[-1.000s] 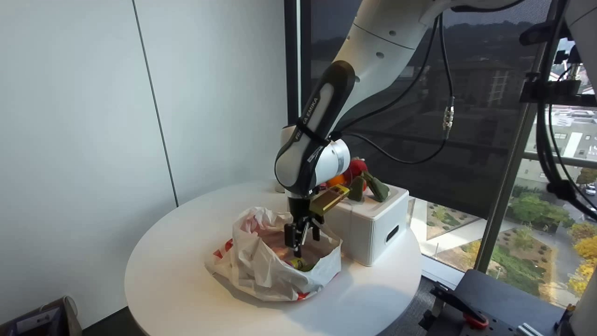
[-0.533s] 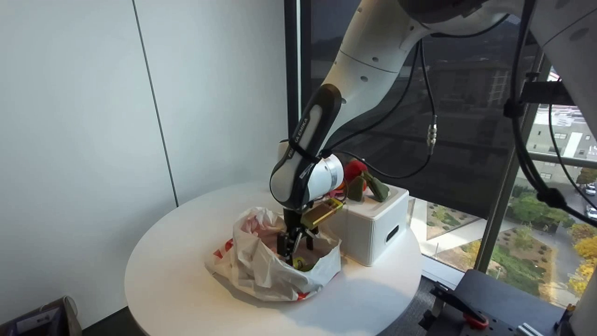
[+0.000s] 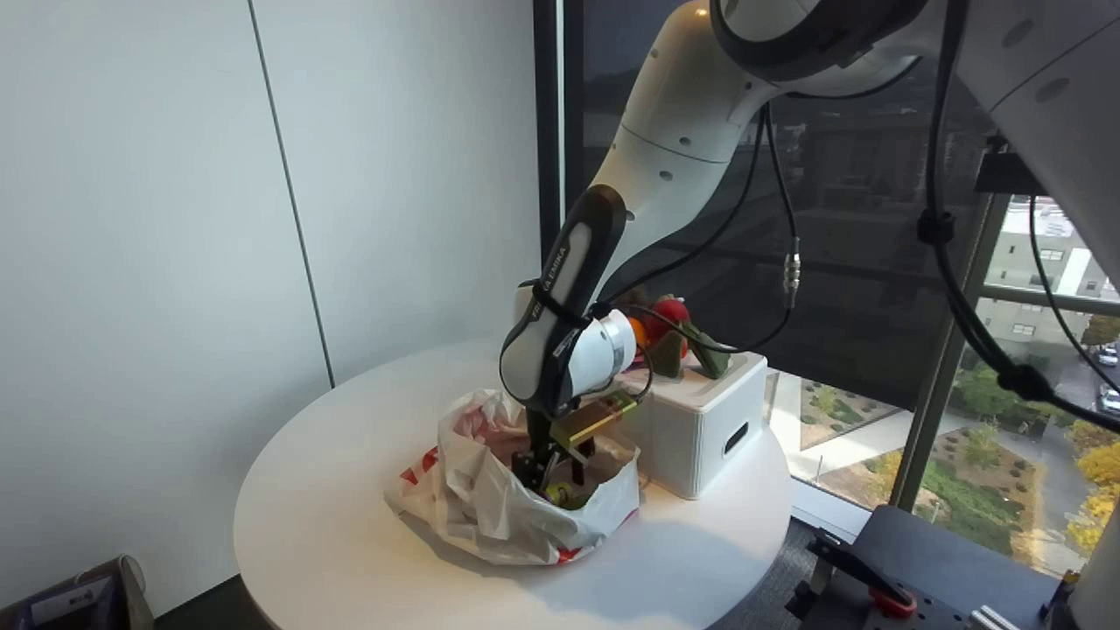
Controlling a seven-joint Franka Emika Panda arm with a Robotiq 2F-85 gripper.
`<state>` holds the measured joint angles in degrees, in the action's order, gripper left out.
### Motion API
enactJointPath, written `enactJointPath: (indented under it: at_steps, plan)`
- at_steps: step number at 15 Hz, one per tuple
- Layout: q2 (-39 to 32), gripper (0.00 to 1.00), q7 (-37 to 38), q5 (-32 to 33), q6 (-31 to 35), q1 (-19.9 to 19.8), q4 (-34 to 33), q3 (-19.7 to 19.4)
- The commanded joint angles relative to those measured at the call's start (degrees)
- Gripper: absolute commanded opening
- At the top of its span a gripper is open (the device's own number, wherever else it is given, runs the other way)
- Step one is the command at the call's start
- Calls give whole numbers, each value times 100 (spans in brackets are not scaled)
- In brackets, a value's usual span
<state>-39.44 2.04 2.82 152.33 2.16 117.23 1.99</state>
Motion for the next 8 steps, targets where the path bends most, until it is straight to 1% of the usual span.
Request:
enactJointPath:
  at_steps: [1, 2, 5, 6, 8]
  plan:
    - [-133, 68, 183, -58, 27, 154, -207, -107]
    - [-132, 58, 207, -52, 17, 169, -217, -112]
    - [-39, 36, 272, -80, -23, 189, -180, -94]
    - [15, 31, 301, -89, -58, 198, -155, -89]
    - [184, 31, 335, -84, -82, 219, -55, -84]
